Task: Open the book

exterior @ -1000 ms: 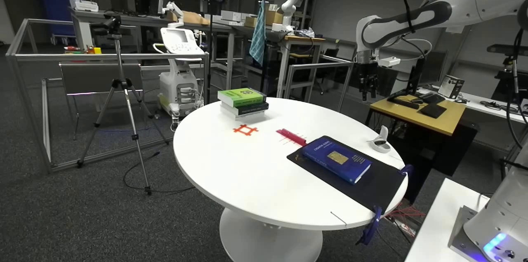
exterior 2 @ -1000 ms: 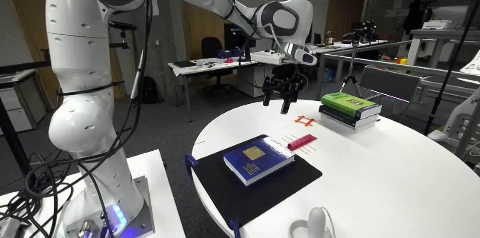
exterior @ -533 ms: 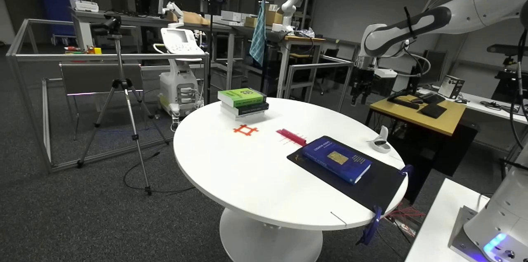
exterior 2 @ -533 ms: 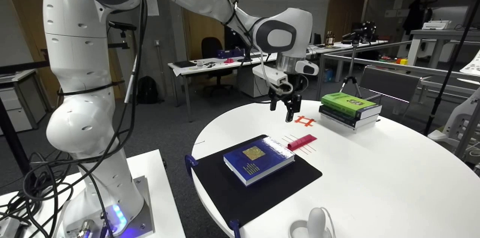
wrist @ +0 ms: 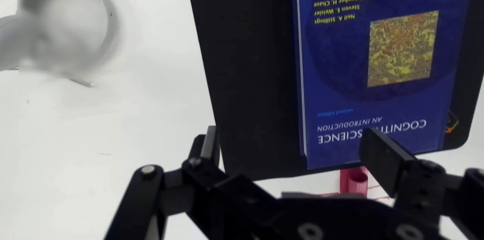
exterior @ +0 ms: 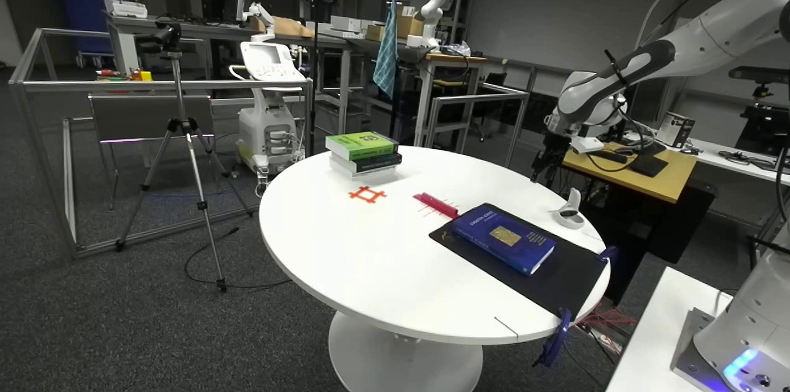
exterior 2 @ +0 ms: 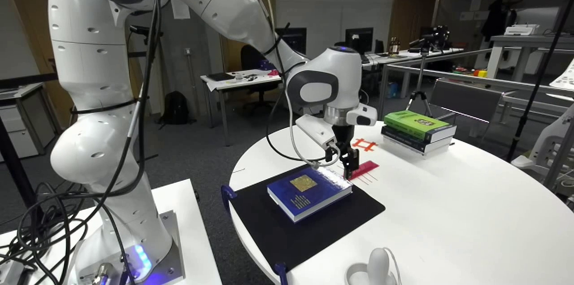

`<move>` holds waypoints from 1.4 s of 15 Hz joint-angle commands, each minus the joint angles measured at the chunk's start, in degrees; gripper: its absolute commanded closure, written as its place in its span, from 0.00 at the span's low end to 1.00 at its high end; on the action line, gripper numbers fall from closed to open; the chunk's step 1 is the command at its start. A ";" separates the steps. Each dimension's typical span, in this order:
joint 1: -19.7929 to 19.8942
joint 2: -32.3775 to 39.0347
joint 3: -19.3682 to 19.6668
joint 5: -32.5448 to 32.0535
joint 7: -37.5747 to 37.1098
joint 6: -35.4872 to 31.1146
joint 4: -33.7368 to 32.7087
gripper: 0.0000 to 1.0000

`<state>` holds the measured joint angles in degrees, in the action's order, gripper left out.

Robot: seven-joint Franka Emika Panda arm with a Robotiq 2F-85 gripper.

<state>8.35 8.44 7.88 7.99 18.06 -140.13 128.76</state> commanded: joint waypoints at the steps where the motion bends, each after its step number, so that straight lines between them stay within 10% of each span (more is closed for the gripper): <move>1: 0.74 1.64 -1.67 0.16 5.01 2.68 1.38 0.00; 21: 1.62 8.05 -3.40 -1.75 7.28 8.31 -0.58 0.00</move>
<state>9.12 16.51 5.33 6.61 25.62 -131.95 128.27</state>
